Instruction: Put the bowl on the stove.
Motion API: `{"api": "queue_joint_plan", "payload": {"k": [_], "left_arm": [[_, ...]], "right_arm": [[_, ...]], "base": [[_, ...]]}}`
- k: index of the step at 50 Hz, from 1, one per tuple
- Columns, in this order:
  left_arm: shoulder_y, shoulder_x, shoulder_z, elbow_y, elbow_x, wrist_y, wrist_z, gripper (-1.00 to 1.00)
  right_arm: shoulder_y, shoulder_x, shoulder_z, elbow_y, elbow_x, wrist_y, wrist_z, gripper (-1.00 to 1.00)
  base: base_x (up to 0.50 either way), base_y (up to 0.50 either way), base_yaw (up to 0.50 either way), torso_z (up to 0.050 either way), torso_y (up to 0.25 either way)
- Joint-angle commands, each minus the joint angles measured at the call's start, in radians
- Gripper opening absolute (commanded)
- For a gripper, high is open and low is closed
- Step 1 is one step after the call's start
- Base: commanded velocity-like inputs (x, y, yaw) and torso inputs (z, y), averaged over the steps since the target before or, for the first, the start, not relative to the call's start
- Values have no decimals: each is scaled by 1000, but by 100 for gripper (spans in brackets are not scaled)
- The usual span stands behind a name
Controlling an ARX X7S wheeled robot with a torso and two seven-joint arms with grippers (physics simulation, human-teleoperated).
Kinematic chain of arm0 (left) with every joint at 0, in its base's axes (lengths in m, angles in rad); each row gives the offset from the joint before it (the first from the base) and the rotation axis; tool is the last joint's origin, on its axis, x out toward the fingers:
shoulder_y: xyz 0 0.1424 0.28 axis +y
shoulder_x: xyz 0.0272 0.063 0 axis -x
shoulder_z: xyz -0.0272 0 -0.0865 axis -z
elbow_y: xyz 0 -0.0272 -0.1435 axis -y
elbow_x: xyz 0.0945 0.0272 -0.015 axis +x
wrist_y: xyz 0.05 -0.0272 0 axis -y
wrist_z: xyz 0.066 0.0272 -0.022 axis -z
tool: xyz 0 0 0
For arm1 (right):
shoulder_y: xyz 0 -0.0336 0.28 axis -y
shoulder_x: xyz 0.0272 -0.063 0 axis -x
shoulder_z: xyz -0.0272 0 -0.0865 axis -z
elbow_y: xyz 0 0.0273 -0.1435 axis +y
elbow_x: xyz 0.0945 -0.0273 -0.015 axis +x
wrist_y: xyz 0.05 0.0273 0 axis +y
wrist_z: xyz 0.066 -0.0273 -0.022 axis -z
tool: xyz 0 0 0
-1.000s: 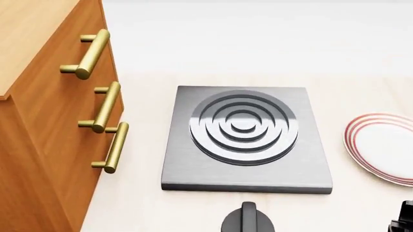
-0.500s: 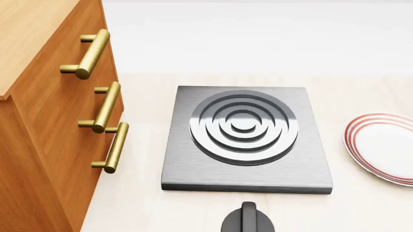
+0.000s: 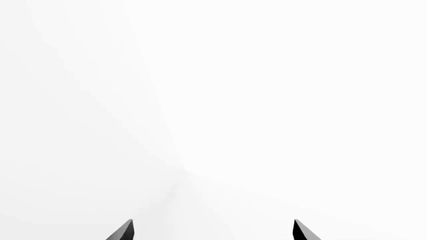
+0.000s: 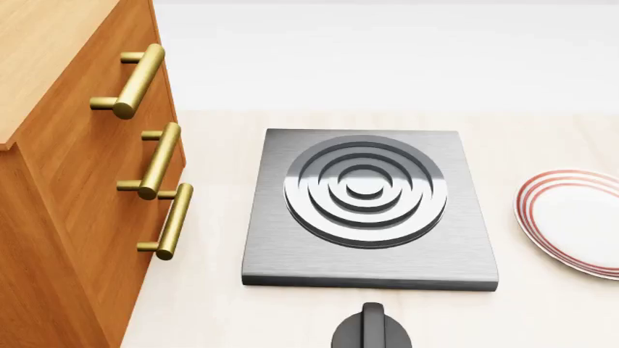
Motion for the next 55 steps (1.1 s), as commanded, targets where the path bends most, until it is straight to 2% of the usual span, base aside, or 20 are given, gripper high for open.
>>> {"api": "queue_joint_plan", "payload": {"k": [1,5,12,19,28,39,48,55], "left_arm": [[-3,15,-13,-2,32,-18,6,100],[-5,11,-14,1,34,-20,3,100],[-2,7,-12,5,33,-19,0,100],[1,4,-13,6,31,-16,-3,100],[2,1,-11,4,33,-14,-6,100],[3,-3,-5,1,35,-12,-9,100],[5,-4,0,-6,37,-7,-9,100],[5,-4,7,-11,43,-4,-9,100]], "right_arm": [[-332,-16,355,-40,-194,61,-378,100],[-470,-59,463,-64,-264,47,-502,100],[-663,-123,563,-58,-382,10,-602,100],[-706,-131,588,-44,-422,9,-628,100],[-692,-131,552,-43,-427,10,-615,100],[-591,-113,440,-37,-371,22,-540,100],[-421,-77,307,-15,-269,64,-436,100],[-181,-64,166,45,-151,183,-312,100]], "base": [[0,0,0,0,0],[0,0,0,0,0],[0,0,0,0,0],[0,0,0,0,0],[0,0,0,0,0],[0,0,0,0,0],[0,0,0,0,0],[0,0,0,0,0]]}}
